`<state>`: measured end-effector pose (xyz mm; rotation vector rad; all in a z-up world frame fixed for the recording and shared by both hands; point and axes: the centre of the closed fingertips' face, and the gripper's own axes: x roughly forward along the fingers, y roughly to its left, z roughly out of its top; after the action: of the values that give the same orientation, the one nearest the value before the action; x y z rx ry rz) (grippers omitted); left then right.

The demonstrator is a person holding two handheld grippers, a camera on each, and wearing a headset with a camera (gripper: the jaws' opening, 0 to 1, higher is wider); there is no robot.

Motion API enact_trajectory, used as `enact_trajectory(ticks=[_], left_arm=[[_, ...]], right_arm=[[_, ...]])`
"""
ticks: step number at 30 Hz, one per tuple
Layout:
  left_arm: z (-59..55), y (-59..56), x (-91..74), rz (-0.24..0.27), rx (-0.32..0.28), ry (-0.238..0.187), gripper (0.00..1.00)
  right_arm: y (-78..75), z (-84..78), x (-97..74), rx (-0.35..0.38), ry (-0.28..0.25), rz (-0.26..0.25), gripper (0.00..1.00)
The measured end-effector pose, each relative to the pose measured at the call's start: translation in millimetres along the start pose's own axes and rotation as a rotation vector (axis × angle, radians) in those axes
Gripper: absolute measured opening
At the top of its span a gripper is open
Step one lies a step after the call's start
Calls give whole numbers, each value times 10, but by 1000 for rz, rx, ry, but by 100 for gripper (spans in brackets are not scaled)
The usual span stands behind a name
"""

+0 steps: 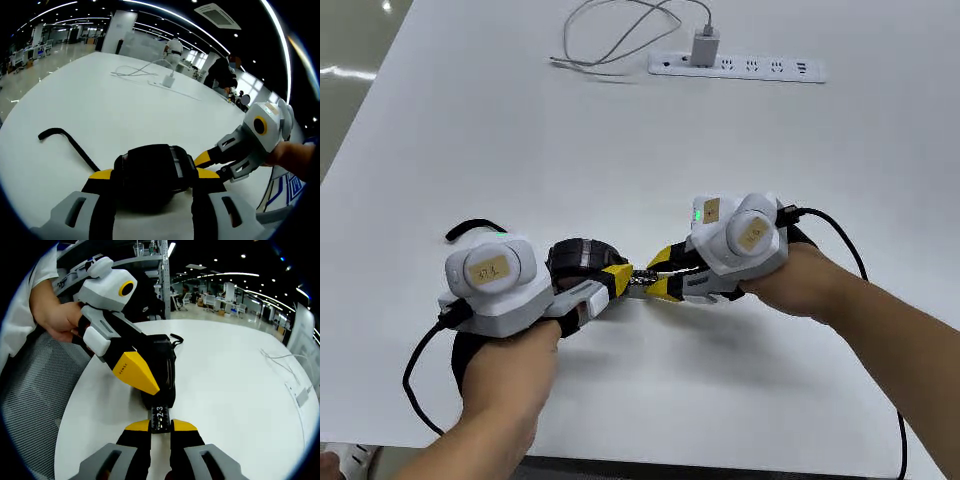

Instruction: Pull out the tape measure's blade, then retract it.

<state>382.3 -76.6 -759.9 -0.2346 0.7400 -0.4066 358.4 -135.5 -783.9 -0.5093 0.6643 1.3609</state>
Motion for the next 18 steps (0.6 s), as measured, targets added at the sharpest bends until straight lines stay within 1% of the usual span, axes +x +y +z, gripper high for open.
enact_trajectory(ticks=[6, 16, 18], left_arm=[[0, 0, -1, 0, 1, 2, 57], [-2, -11, -6, 1, -3, 3, 57], [-4, -12, -2, 2, 2, 4, 57]], right_arm=[[9, 56, 66, -4, -6, 7, 10], [8, 102, 122, 0, -16, 9, 10], [9, 100, 122, -5, -11, 10, 10]])
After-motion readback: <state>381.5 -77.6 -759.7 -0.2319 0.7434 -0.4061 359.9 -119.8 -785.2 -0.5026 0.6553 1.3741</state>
